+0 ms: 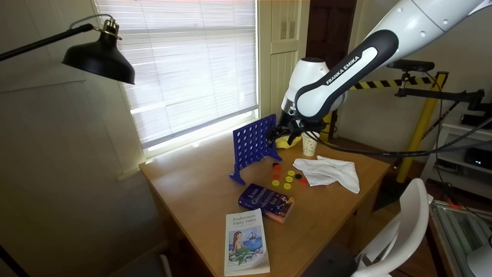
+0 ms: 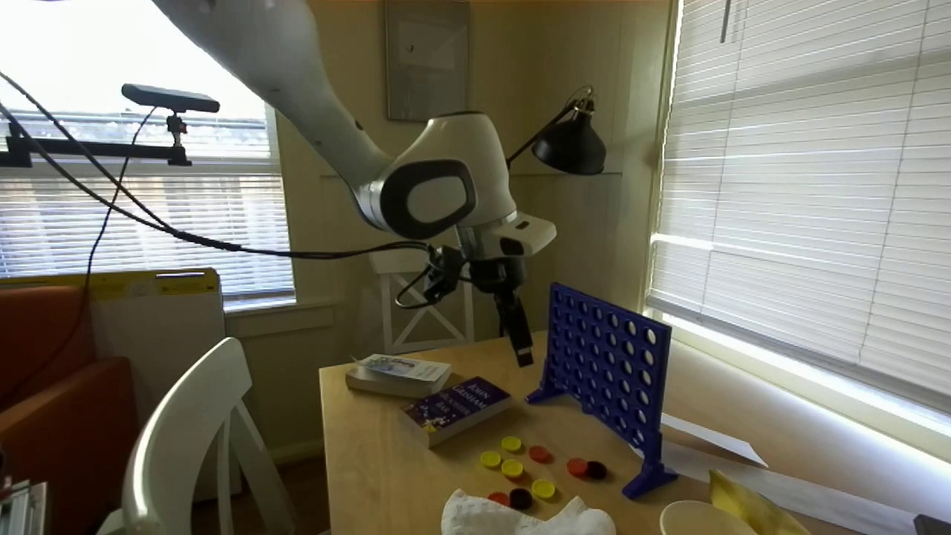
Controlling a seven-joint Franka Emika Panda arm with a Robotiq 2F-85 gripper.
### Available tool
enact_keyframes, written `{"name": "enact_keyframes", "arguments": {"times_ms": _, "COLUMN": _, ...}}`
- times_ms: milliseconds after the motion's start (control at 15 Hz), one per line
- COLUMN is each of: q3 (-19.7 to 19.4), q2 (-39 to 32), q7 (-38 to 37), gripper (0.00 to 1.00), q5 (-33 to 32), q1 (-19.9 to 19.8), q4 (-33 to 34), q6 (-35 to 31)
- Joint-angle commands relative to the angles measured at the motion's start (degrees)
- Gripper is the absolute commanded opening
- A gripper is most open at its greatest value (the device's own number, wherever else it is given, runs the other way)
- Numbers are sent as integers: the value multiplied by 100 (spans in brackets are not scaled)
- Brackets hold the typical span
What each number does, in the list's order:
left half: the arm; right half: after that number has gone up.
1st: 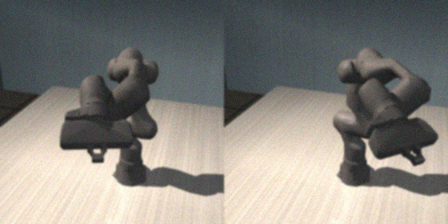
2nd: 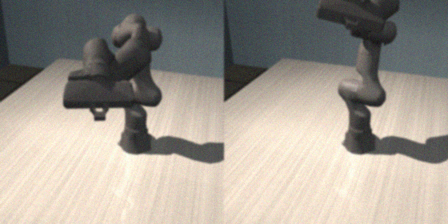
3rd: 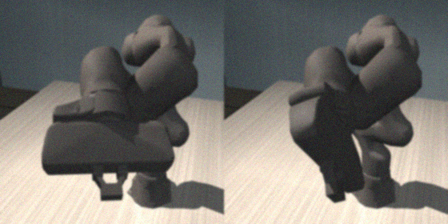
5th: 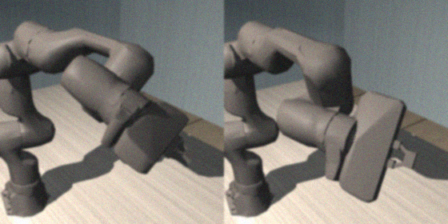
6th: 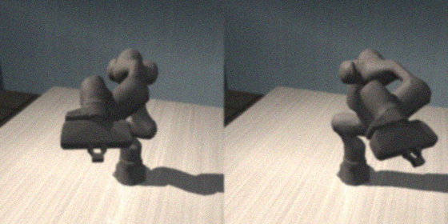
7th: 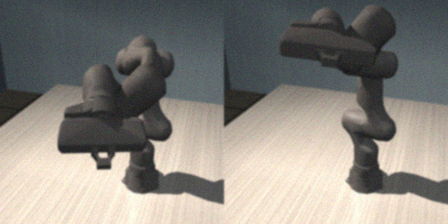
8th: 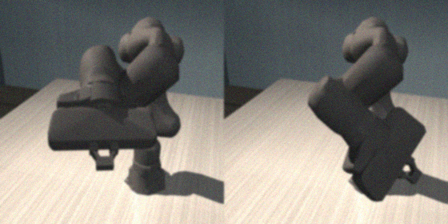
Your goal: Put the orange circle over the yellow circle
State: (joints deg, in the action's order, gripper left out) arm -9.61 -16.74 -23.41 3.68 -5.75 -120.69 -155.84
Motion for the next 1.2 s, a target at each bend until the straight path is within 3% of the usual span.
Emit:
{"name": "enact_keyframes", "arguments": {"times_ms": 0, "q3": -71, "q2": -73, "q7": 39, "gripper": 100, "q5": 48, "q1": 49, "q4": 74, "q6": 6}}
{"name": "enact_keyframes", "arguments": {"times_ms": 200, "q3": -70, "q2": -101, "q7": 13, "gripper": 100, "q5": 46, "q1": 68, "q4": 140, "q6": 6}}
{"name": "enact_keyframes", "arguments": {"times_ms": 1133, "q3": -570, "q2": -2119, "q7": -438, "gripper": 100, "q5": 360, "q1": 25, "q4": 1179, "q6": -807}}
